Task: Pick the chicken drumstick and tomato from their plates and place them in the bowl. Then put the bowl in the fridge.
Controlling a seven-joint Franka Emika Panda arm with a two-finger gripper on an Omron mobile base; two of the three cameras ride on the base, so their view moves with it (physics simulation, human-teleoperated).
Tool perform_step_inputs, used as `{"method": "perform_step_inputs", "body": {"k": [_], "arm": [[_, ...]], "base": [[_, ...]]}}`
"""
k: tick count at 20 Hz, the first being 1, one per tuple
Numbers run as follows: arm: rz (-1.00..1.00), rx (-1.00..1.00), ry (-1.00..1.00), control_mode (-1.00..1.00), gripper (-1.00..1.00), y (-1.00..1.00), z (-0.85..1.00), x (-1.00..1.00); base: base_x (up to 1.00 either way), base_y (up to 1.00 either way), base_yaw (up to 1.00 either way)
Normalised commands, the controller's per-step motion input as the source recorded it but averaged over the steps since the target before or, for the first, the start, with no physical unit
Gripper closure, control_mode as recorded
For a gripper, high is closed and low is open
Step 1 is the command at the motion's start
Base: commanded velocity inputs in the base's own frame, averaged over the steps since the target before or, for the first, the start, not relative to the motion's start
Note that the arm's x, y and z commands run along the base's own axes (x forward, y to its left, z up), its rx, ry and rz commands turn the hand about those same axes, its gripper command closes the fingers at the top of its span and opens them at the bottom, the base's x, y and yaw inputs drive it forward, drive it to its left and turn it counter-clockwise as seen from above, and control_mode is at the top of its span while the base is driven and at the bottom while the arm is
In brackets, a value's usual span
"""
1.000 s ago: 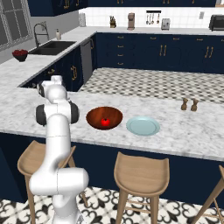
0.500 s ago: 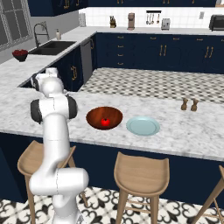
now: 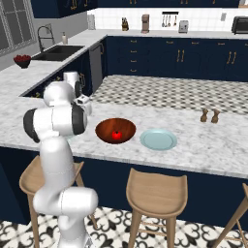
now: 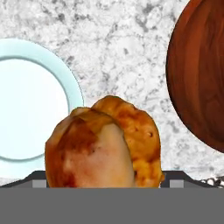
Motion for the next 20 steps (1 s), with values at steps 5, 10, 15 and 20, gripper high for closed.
{"method": "perform_step_inputs", "body": {"k": [5,10,15,20], "arm": [[-0.06,0.13,0.00,-1.00,1.00,-1.00,0.37,0.00],[0.00,0.13,0.05,-1.00,1.00,-0.97,0.06,0.27],[0.04,0.08,0.01,-1.00,1.00,-0.76,-0.05,0.28],[0.01,0.00,0.00,-1.00,1.00,-0.27,-0.37,0.47]], "base": [[0.00,0.00,0.00],[0.00,0.00,0.00],[0.00,0.00,0.00],[0.00,0.00,0.00]]}}
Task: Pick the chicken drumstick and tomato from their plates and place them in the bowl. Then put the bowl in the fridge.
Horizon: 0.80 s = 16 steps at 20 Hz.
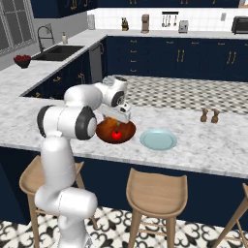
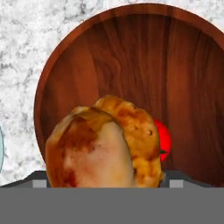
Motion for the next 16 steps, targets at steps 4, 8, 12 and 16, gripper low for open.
{"method": "perform_step_inputs", "body": {"k": [4,8,12,16], "arm": [[0.00,0.00,0.00,-1.00,1.00,0.00,-0.63,0.61],[0.00,0.00,0.00,-1.00,1.00,0.00,-0.54,0.39],[0.00,0.00,0.00,-1.00,-1.00,0.00,-0.48,0.28],[0.00,0.00,0.00,-1.00,-1.00,0.00,-0.02,-0.11]], "base": [[0.00,0.00,0.00],[0.00,0.00,0.00],[0.00,0.00,0.00],[0.00,0.00,0.00]]}}
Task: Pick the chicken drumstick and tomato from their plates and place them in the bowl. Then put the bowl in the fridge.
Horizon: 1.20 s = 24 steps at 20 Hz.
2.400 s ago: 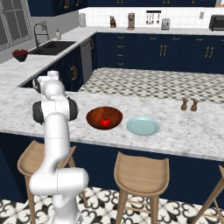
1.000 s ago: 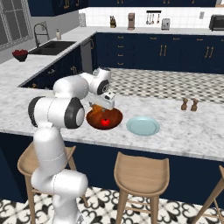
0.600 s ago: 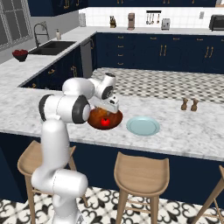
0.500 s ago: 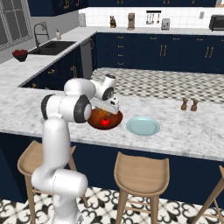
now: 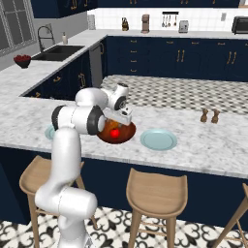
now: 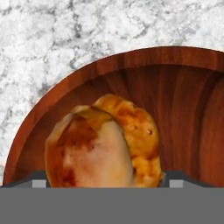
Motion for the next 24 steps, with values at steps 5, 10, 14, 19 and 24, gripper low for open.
{"method": "perform_step_inputs", "body": {"k": [5,10,14,19,24], "arm": [[0.00,0.00,-0.18,-1.00,-1.00,0.00,0.15,-0.32],[-0.02,0.00,-0.13,-1.00,-1.00,-0.04,0.21,-0.30],[-0.18,0.04,-0.09,-1.00,-1.00,-0.07,0.33,-0.90],[-0.29,0.03,0.00,-1.00,-1.00,-0.34,0.40,-0.89],[-0.12,0.08,0.01,-1.00,-1.00,-0.58,0.10,-0.42]], "base": [[0.00,0.00,0.00],[0.00,0.00,0.00],[0.00,0.00,0.00],[0.00,0.00,0.00],[0.00,0.00,0.00]]}}
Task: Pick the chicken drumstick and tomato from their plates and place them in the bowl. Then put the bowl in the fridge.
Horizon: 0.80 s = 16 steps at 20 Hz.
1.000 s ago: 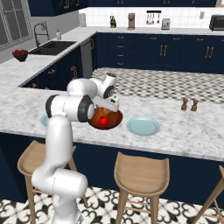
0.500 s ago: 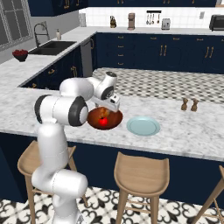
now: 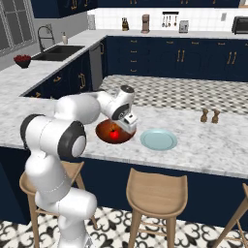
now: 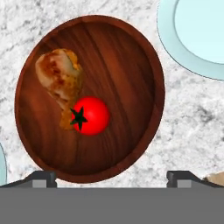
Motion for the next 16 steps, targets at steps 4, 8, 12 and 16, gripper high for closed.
{"method": "perform_step_inputs", "body": {"k": [4,8,12,16], "arm": [[0.02,0.14,0.02,-1.00,-1.00,-0.46,-0.15,-0.02],[0.00,0.05,0.01,-1.00,-1.00,-0.44,-0.23,0.00],[0.00,0.05,0.00,-1.00,-1.00,-0.05,-0.36,0.06],[0.00,0.07,0.00,-1.00,-1.00,0.01,-0.43,0.20]], "base": [[0.00,0.00,0.00],[0.00,0.00,0.00],[0.00,0.00,0.00],[0.00,0.00,0.00]]}}
